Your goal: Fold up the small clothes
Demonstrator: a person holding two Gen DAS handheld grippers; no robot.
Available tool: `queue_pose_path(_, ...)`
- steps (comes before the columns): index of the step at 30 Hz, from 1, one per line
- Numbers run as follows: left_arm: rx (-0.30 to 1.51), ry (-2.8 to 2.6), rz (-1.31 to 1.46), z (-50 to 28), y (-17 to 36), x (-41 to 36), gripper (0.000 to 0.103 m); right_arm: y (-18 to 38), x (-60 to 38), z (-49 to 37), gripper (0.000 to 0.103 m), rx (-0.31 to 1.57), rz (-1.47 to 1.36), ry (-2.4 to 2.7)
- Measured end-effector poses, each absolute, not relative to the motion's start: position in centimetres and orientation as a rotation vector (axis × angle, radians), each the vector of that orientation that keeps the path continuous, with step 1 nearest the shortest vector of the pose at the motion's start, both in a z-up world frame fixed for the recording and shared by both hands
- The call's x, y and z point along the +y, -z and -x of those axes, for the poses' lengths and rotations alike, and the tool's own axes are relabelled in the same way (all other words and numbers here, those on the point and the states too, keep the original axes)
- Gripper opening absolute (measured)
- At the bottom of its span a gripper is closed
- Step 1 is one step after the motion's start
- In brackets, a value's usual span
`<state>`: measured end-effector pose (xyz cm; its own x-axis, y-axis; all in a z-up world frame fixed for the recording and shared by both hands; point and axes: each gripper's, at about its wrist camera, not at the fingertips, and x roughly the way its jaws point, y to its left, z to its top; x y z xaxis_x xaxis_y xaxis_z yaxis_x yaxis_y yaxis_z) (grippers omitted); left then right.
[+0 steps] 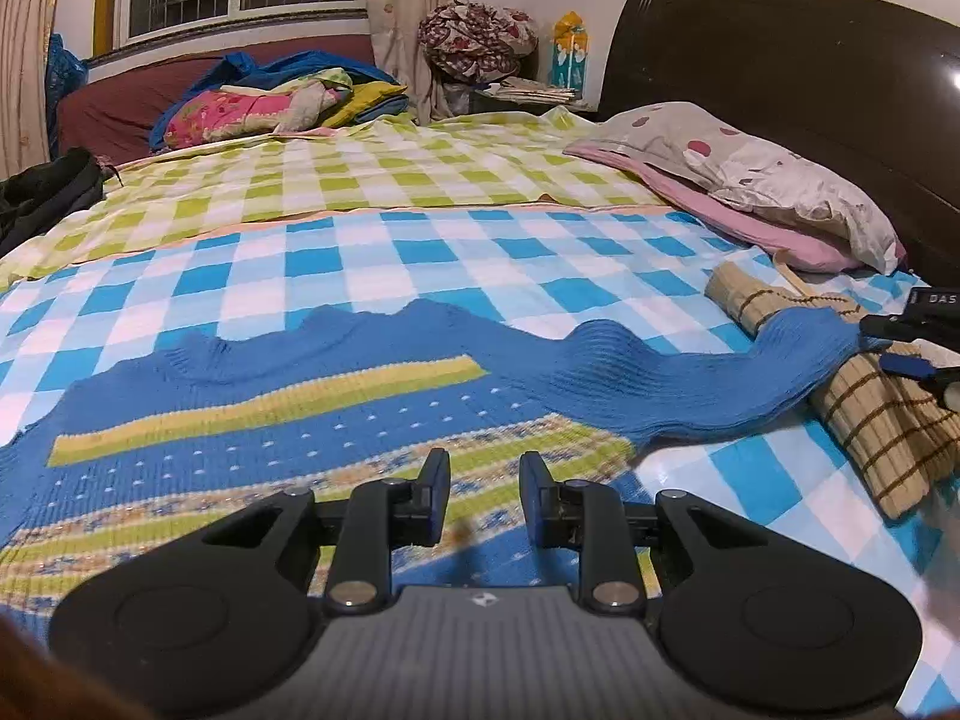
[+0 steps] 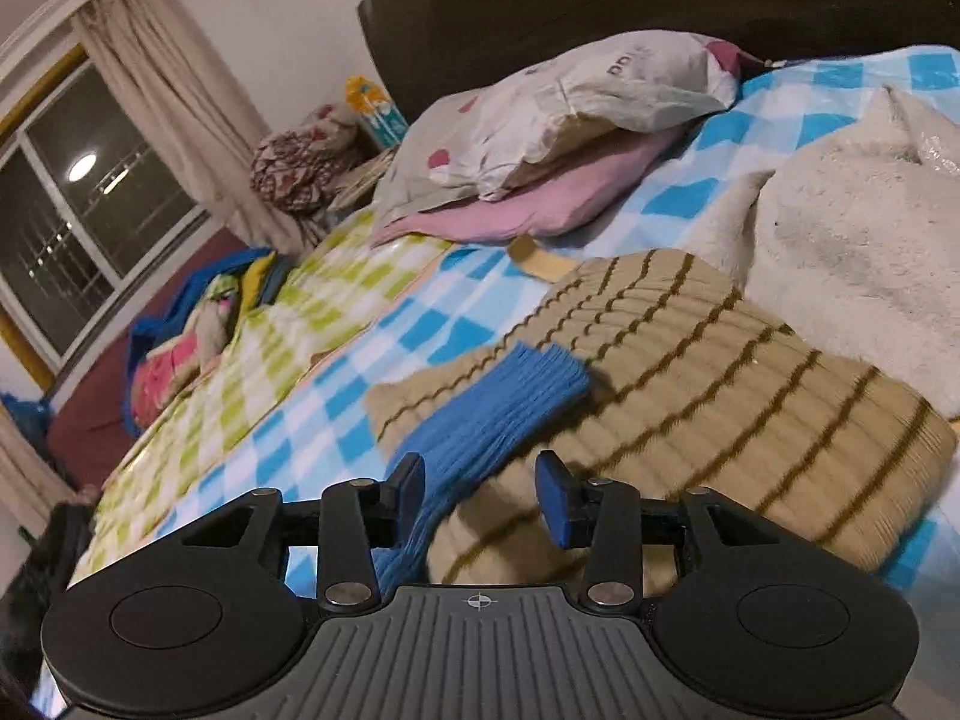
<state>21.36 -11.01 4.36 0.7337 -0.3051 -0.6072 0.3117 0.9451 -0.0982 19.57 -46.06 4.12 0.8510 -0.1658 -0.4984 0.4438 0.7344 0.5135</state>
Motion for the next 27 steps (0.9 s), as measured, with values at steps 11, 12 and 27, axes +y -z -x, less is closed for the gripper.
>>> queue_pose_path(11, 0.683, 0.348, -0.002, -20.8, -4.0, -11.0, 0.033, -3.3, -47.3, -21.4, 0.028, 0.423, -0.721, 0.344)
queue_pose_path(12, 0.681, 0.350, -0.001, -20.5, -4.1, -10.8, 0.033, -3.4, -47.2, -21.5, 0.017, 0.427, -0.721, 0.339)
queue_pose_path(27, 0.654, 0.299, 0.080, -16.8, -4.6, -3.9, 0.038, -14.4, -36.3, -23.2, 0.009, 0.300, -0.598, -0.008)
